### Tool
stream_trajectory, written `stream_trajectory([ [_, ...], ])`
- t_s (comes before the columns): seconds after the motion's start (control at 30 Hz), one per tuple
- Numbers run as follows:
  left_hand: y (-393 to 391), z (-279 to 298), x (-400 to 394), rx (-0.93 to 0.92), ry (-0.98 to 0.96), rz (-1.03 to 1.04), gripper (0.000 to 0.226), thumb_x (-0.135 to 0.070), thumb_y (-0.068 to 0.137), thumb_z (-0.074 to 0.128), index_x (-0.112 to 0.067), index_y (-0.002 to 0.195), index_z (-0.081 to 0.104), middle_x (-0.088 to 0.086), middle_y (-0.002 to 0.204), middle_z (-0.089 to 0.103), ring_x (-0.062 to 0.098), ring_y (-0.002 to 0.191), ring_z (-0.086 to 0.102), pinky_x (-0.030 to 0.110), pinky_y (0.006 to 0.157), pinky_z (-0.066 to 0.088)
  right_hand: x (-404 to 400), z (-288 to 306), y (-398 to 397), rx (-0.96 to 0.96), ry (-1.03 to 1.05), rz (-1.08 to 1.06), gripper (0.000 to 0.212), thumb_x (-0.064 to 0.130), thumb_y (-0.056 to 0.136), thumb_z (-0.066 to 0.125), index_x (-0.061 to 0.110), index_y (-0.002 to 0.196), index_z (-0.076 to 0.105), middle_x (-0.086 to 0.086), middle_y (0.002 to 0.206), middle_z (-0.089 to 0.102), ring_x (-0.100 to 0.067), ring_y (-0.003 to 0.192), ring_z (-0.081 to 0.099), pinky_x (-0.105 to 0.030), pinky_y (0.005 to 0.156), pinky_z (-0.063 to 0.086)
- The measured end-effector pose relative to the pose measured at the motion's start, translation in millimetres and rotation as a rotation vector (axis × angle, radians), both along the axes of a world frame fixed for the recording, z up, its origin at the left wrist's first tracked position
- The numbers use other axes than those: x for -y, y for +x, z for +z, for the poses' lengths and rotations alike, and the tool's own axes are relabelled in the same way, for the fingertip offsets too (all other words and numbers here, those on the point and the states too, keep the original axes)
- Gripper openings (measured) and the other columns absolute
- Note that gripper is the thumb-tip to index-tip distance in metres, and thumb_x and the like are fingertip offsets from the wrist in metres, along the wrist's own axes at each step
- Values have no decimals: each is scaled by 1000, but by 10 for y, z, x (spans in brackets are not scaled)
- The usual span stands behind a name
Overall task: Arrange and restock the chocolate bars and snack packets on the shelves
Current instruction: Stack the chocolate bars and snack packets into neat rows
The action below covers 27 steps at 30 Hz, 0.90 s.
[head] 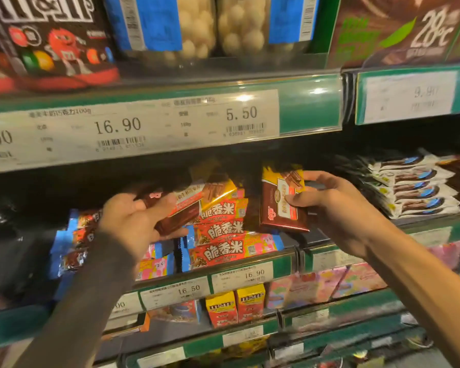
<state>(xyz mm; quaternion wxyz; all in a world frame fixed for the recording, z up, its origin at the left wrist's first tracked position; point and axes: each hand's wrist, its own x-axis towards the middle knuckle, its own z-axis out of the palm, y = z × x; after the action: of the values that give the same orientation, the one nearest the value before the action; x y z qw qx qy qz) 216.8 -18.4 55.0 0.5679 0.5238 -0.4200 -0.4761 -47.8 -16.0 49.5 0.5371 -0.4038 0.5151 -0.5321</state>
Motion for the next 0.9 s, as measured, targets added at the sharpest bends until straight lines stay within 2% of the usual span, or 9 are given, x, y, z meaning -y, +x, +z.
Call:
stream_trajectory([
  [0.17, -365, -55, -267, -33, -35, -78, 24, -1, 86, 62, -8, 109, 62, 13, 93, 73, 26, 75, 74, 32, 52, 60, -290, -65, -312, 10, -32, -16, 52, -11, 78, 68, 9, 124, 55, -8, 92, 74, -26, 79, 73, -42, 71, 56],
  [0.27, -674, -53, -352, -69, -38, -118, 26, -2, 82, 64, -8, 107, 63, 14, 90, 74, 28, 73, 74, 34, 53, 60, -438, -64, -625, 29, -47, -61, 45, -10, 79, 66, 10, 118, 56, -12, 94, 73, -27, 78, 72, -39, 65, 57],
  [0.4, -1261, -55, -398, -68, -68, -149, 30, -5, 80, 64, -10, 109, 63, 12, 89, 75, 25, 70, 73, 30, 50, 59, -586, -82, -1205, 66, -62, -145, 32, -3, 83, 65, 12, 109, 56, -10, 87, 73, -22, 69, 67, -33, 62, 51],
  [0.47, -1628, -45, -433, -73, -71, -175, 29, -3, 83, 64, -9, 110, 62, 12, 91, 75, 24, 69, 73, 27, 47, 56, -664, -70, -1582, 53, -75, -163, 28, 2, 82, 69, 12, 105, 57, -10, 86, 72, -24, 72, 64, -36, 67, 49],
  [0.53, -2019, -36, -460, -59, -78, -197, 28, -2, 82, 64, -10, 109, 63, 10, 89, 75, 24, 71, 74, 28, 47, 56, -754, -24, -1987, 27, -87, -166, 29, 12, 75, 76, 14, 98, 59, -10, 87, 70, -27, 78, 61, -34, 63, 49],
  [0.63, -2587, -23, -473, -12, -109, -207, 30, -8, 75, 68, -14, 105, 66, 8, 90, 76, 27, 81, 73, 36, 61, 61, -862, 9, -2573, 7, -103, -229, 21, 16, 67, 78, 20, 80, 61, -6, 80, 68, -23, 71, 56, -30, 59, 42],
  [0.7, -2913, -23, -454, 13, -124, -220, 34, -16, 68, 69, -16, 102, 68, 6, 91, 76, 24, 89, 72, 30, 77, 58, -899, 4, -2927, 33, -106, -294, 30, 9, 69, 81, 19, 83, 57, -10, 78, 66, -21, 60, 52, -24, 50, 41],
  [0.8, -3325, 16, -406, 41, -118, -252, 33, -21, 68, 71, -20, 101, 68, 2, 91, 76, 17, 87, 72, 21, 71, 57, -920, -12, -3351, 24, -113, -347, 38, 5, 76, 78, 14, 104, 54, -13, 80, 67, -20, 49, 55, -30, 53, 39],
  [0.9, -3645, 106, -319, 84, -128, -292, 23, -13, 81, 69, -20, 103, 66, 1, 90, 76, 14, 81, 73, 18, 66, 55, -899, -11, -3661, 3, -159, -390, 41, 3, 81, 75, 18, 114, 57, -17, 86, 69, -20, 52, 61, -35, 55, 44],
])
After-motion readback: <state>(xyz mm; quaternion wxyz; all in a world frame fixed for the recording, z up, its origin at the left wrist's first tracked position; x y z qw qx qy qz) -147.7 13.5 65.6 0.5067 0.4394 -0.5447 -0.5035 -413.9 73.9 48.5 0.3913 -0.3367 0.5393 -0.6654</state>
